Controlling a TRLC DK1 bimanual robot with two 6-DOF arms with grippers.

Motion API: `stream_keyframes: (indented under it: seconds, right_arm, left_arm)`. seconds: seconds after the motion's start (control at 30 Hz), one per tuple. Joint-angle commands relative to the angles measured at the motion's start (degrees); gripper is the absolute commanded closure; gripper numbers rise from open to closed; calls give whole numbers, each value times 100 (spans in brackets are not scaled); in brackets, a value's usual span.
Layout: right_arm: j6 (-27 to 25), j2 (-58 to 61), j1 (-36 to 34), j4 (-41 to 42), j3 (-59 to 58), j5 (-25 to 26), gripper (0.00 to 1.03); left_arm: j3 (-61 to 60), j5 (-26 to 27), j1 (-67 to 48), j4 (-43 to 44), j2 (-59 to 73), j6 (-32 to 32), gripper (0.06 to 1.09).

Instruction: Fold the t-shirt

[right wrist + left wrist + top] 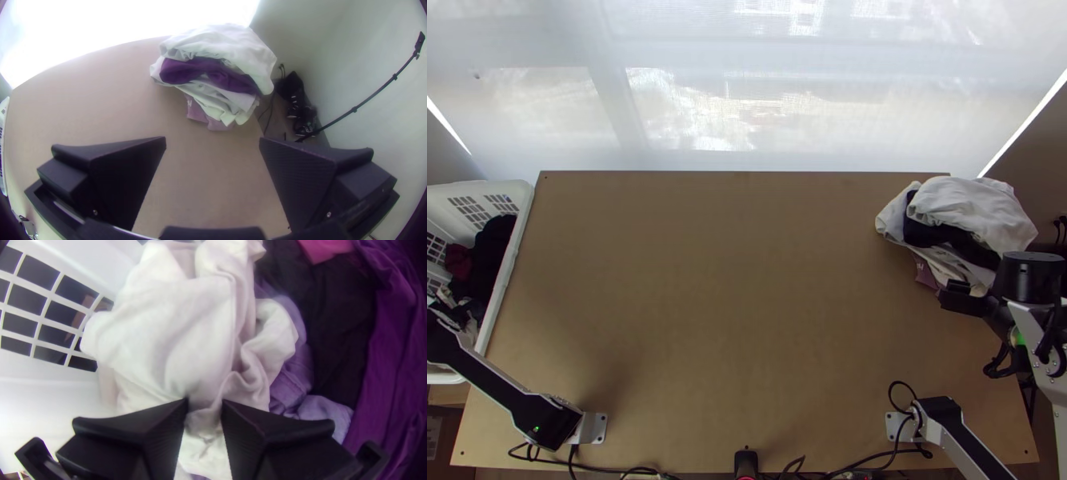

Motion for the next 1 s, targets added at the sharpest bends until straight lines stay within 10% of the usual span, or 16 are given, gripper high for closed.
stream_keyframes:
  seconds: [0.0,0.43,0.97]
  right_arm:
    - [-3,0,-2,-51,21,13,5]
    - [23,9,16,-42,39,13,5]
    - [59,18,429,63,399,4,5]
  left_arm:
    - [3,10,49,167,46,110,98]
    - [-190,1443,154,-1038,-1712,-585,105]
    - [-269,4642,216,-2391,-5122,-945,105]
